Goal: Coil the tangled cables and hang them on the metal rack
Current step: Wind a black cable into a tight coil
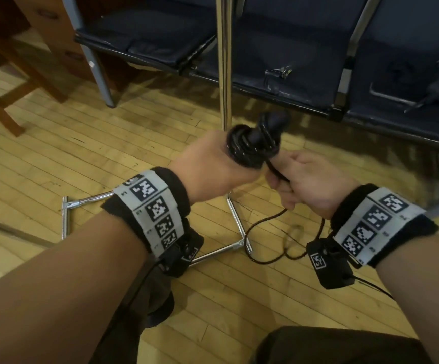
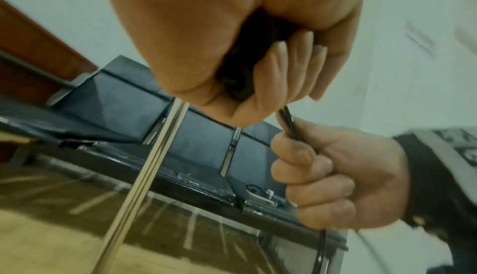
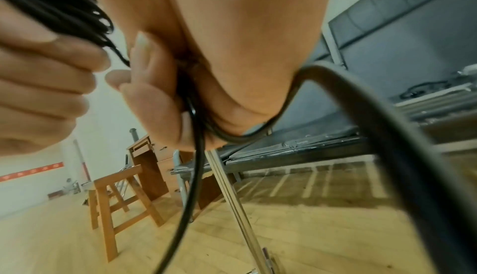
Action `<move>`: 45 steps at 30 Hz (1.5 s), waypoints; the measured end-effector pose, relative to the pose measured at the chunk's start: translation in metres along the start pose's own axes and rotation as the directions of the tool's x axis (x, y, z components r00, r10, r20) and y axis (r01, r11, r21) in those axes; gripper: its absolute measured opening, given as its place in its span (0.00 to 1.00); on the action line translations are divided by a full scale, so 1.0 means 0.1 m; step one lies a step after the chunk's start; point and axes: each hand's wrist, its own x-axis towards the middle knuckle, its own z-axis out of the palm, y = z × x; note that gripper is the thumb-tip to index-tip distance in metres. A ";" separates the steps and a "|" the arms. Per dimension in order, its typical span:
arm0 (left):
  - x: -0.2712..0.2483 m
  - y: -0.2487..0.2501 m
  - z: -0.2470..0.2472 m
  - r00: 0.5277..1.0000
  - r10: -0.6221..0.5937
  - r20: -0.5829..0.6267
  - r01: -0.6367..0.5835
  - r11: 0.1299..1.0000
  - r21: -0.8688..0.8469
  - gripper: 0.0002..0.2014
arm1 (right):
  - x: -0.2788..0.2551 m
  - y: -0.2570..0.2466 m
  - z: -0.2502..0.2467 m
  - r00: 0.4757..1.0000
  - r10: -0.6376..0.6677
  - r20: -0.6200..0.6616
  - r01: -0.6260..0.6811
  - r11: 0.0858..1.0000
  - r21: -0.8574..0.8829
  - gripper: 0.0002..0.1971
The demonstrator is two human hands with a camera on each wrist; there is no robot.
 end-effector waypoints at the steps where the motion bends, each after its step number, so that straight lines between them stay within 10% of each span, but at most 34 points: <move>1: 0.02 -0.02 -0.02 0.999 -0.030 -0.016 0.027 0.990 -0.136 0.09 | 0.00 -0.02 0.03 1.000 -0.001 -0.005 0.001 0.999 -0.036 0.28; 4: 0.11 -0.06 -0.07 0.986 -0.162 -0.047 0.121 0.874 -0.472 0.17 | 0.02 -0.08 0.14 1.000 0.006 0.027 -0.003 0.993 -0.115 0.25; 7: 0.17 -0.12 -0.10 0.922 -0.378 -0.086 0.280 0.801 -0.529 0.17 | 0.00 -0.15 0.23 0.994 -0.044 0.100 0.092 0.829 -0.552 0.14; 14: 0.19 -0.17 -0.07 0.792 -0.608 0.064 0.594 0.790 0.152 0.04 | -0.16 -0.37 0.28 0.953 -0.207 0.220 0.292 0.442 -0.848 0.12; 20: 0.07 -0.13 0.04 0.885 -0.447 0.134 0.204 0.629 0.750 0.08 | -0.20 -0.50 0.24 0.940 -0.264 0.217 0.305 0.364 -0.880 0.10; 23: 0.01 -0.05 0.23 0.828 -0.470 0.304 0.016 0.563 0.826 0.05 | -0.18 -0.45 0.17 0.967 -0.216 0.133 0.239 0.602 -0.762 0.14; 28: -0.05 0.00 0.19 0.825 -0.291 0.484 -0.048 0.818 0.573 0.11 | -0.13 -0.20 -0.06 0.991 -0.092 0.097 0.107 0.980 -0.166 0.16; 33: -0.07 0.00 -0.11 0.922 -0.075 0.379 0.104 0.993 -0.056 0.13 | -0.04 -0.05 -0.06 0.996 0.032 0.085 -0.036 0.998 0.044 0.14; 38: 0.06 -0.07 -0.12 0.958 -0.213 0.193 0.273 0.884 -0.379 0.15 | 0.00 -0.08 0.05 0.993 0.034 0.109 -0.011 0.978 -0.208 0.13; 42: 0.12 -0.14 -0.11 0.926 -0.360 0.114 0.377 0.867 -0.326 0.09 | -0.03 -0.12 0.18 0.989 0.001 0.150 0.108 0.686 -0.720 0.10; 45: 0.11 -0.14 -0.12 0.884 -0.443 0.149 0.467 0.842 -0.271 0.06 | -0.06 -0.18 0.24 0.986 -0.001 0.169 0.137 0.593 -0.793 0.11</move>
